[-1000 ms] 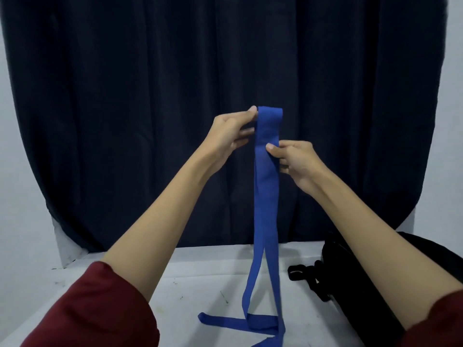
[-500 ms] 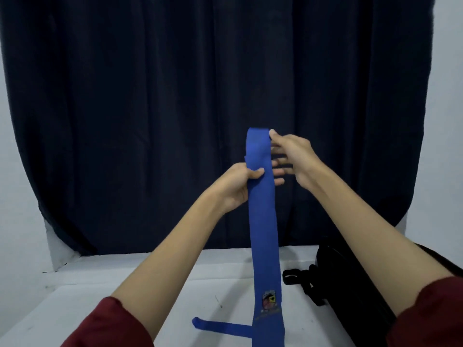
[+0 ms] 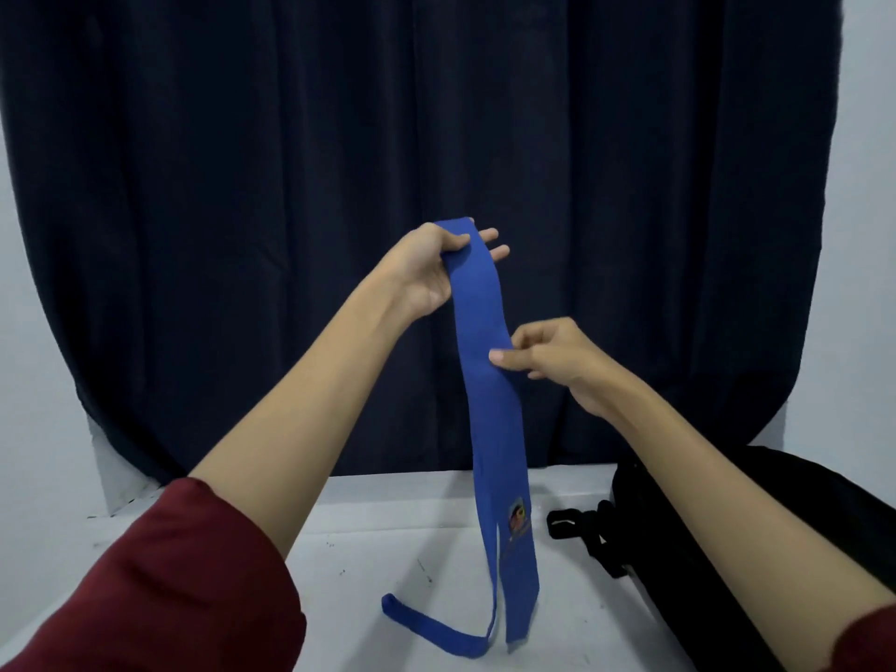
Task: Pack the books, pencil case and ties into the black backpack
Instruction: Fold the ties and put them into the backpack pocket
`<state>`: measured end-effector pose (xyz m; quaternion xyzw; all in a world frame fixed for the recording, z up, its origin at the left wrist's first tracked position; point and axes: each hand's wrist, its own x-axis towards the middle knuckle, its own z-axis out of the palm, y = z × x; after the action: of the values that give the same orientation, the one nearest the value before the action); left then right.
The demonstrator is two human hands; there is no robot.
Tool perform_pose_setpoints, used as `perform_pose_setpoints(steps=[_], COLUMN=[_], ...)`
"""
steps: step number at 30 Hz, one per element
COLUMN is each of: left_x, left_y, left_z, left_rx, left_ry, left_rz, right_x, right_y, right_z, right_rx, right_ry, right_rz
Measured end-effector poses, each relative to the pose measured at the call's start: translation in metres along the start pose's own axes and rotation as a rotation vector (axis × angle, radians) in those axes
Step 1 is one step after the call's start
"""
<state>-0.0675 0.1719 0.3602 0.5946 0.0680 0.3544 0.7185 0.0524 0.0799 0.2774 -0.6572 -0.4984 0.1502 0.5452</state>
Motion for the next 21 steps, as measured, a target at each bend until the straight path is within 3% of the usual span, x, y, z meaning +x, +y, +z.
perform_pose_setpoints(steps=[4,6,12,15,18,21], left_x=[0.001,0.001,0.003,0.002,-0.003,-0.009], left_y=[0.003,0.004,0.006,0.0,-0.024,-0.056], left_z=[-0.003,-0.003,0.002,-0.005,-0.02,-0.028], left_rx=[0.005,-0.006,-0.015,0.092,0.052,-0.071], left_ry=[0.005,-0.002,-0.028,-0.038,-0.159,-0.314], left_rz=[0.019,0.025,0.069,0.039,-0.087,-0.189], right_x=[-0.006,-0.007,0.003,0.007,0.013,0.018], right_y=[0.019,0.021,0.008,-0.003,-0.016,-0.03], right_z=[0.006,0.008,0.011,0.01,0.004,-0.004], right_rx=[-0.145,-0.144,0.185,0.286,0.38,0.288], right_ry=[-0.228,-0.245,-0.066,0.0,0.062,0.137], right_rz=[0.132,0.135,-0.049,-0.079,-0.127,-0.181])
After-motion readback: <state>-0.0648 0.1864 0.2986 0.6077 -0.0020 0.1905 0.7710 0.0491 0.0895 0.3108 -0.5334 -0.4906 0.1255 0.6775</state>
